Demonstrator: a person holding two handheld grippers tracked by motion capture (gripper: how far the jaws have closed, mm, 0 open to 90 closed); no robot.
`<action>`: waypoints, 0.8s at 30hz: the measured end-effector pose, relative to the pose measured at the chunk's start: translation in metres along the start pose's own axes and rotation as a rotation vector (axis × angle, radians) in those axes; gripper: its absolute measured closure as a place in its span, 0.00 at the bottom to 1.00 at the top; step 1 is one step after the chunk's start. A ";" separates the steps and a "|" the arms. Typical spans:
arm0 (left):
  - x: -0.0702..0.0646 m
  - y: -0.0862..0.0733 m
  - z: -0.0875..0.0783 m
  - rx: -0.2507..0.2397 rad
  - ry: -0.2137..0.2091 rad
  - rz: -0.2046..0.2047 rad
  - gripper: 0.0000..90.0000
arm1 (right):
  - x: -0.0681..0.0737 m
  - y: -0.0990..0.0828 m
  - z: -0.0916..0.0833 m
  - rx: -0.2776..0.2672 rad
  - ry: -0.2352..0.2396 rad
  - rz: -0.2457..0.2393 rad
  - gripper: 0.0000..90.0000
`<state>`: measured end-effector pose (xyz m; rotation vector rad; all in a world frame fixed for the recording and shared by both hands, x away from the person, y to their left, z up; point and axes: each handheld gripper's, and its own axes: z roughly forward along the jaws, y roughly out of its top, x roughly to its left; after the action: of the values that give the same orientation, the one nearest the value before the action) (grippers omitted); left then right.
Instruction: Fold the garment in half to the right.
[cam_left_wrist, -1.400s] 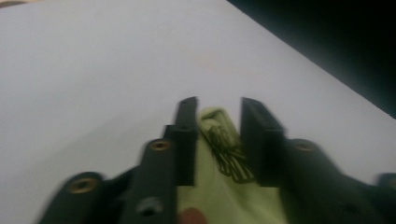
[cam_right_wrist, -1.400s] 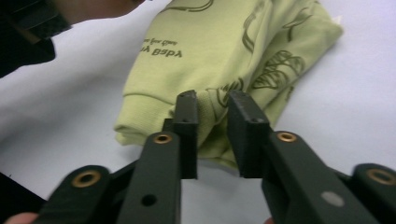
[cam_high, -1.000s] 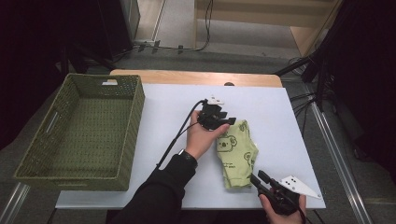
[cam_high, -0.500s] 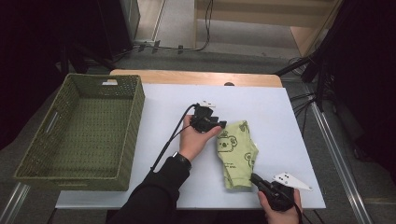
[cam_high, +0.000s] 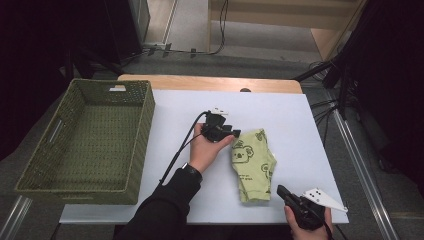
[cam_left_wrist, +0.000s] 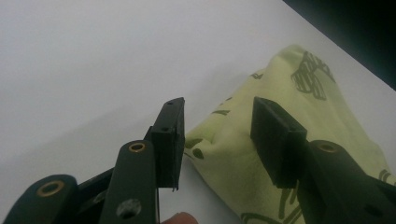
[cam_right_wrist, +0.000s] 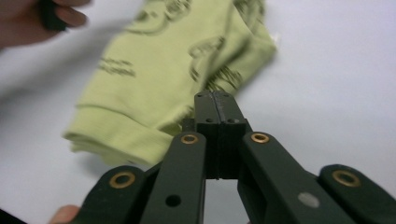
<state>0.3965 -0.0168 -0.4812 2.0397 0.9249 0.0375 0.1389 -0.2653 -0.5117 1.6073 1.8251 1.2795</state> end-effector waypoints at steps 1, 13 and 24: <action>0.000 0.000 0.000 0.000 -0.005 -0.001 0.62 | 0.002 0.001 0.001 -0.005 0.011 -0.006 0.84; -0.005 -0.002 0.008 0.023 -0.037 0.004 0.80 | 0.005 0.001 0.029 0.100 0.074 0.050 0.96; -0.022 0.009 0.005 0.006 -0.005 0.100 1.00 | 0.007 0.004 0.008 0.035 0.008 0.001 0.97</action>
<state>0.3882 -0.0372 -0.4715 2.0897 0.8199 0.0840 0.1449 -0.2562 -0.5106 1.6233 1.8614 1.2636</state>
